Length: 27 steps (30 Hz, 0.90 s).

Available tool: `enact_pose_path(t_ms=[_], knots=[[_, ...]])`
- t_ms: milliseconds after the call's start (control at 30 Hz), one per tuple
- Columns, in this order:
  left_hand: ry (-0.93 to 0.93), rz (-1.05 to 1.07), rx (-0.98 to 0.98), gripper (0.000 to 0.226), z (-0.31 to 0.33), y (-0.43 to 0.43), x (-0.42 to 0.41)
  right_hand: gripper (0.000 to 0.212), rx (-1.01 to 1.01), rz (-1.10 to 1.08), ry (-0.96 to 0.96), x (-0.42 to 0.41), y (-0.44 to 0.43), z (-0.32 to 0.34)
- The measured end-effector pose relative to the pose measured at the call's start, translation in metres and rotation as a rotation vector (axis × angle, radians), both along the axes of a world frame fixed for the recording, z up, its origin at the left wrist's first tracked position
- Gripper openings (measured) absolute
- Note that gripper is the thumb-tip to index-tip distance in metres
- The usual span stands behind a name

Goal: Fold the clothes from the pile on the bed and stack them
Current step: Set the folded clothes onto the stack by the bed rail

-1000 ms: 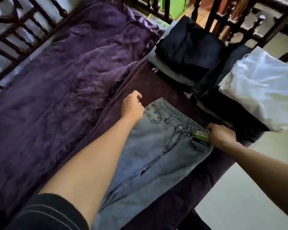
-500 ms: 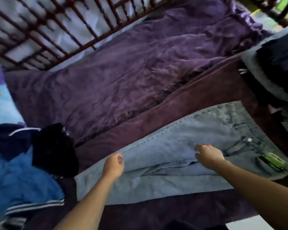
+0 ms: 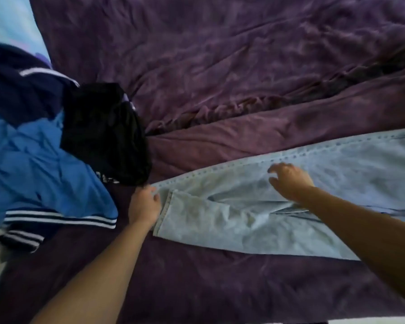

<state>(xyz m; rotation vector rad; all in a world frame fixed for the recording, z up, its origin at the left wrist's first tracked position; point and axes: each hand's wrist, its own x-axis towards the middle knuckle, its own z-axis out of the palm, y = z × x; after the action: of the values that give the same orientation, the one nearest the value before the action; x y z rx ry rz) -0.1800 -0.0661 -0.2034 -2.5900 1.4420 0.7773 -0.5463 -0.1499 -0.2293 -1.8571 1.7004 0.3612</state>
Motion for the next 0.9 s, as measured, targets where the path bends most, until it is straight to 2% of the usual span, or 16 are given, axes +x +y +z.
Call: enact_pose_path(t_ms=[100, 167, 233, 300, 367, 467, 600, 700, 767, 833, 900], knots=[[-0.005, -0.084, 0.011, 0.039, -0.033, -0.025, 0.029, 0.047, -0.122, -0.001, -0.017, 0.043, -0.029, -0.023], [0.036, -0.084, 0.081, 0.032, -0.051, -0.028, 0.036, 0.056, -0.074, 0.038, 0.030, 0.058, -0.039, -0.034], [0.148, -0.020, 0.046, 0.008, -0.057, -0.027, 0.041, 0.046, -0.053, 0.035, 0.080, 0.060, -0.045, -0.037], [0.259, 0.070, -0.069, 0.015, -0.050, -0.032, 0.048, 0.026, -0.101, -0.015, 0.053, 0.057, -0.049, -0.029], [0.305, 0.098, -0.187, 0.011, -0.035, -0.048, 0.058, 0.021, -0.187, -0.073, -0.008, 0.055, -0.059, -0.014], [0.304, 0.083, -0.274, 0.010, -0.022, -0.083, 0.066, 0.021, -0.279, -0.142, -0.017, 0.061, -0.090, 0.001], [0.161, 0.063, -0.269, 0.019, -0.036, -0.112, 0.056, 0.025, -0.224, -0.198, 0.040, 0.068, -0.115, -0.018], [-0.001, -0.143, -0.385, 0.033, -0.041, -0.096, 0.034, 0.040, -0.247, -0.184, 0.026, 0.075, -0.094, -0.031], [0.049, -0.392, -0.458, 0.038, -0.041, -0.074, 0.007, 0.044, -0.368, -0.139, -0.043, 0.078, -0.060, -0.027], [0.148, -0.578, -0.330, 0.048, -0.043, -0.051, -0.021, 0.038, -0.447, -0.096, -0.154, 0.080, -0.012, -0.017], [0.101, -0.712, -0.103, 0.062, -0.048, -0.036, -0.040, 0.035, -0.421, -0.044, -0.204, 0.077, 0.044, -0.011]])
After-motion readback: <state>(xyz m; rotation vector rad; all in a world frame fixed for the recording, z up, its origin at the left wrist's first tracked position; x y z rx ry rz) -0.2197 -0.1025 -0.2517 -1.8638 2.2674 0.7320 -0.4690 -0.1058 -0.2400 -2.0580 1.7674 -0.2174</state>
